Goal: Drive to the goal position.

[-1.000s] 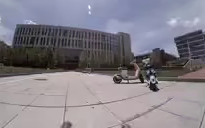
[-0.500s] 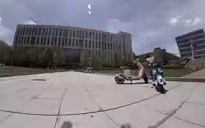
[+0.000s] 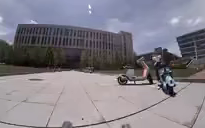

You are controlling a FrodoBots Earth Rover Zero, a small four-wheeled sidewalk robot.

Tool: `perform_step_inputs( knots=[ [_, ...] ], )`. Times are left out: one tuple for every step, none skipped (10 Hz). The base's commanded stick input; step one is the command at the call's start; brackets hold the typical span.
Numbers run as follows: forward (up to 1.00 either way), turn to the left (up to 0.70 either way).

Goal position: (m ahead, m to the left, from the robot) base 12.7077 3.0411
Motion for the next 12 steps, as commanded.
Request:
perform_step_inputs(
  knots=[
    [0.7,0.09],
    [0.7,0.03],
    [0.7,0.0],
    [0.7,0.0],
    [0.7,0.0],
    [0.7,0.0],
    [0.7,0.0],
    [0.7,0.0],
    [0.7,0.0],
    [0.7,0.0],
    [0.7,0.0],
    [0.7,0.0]
  ],
)
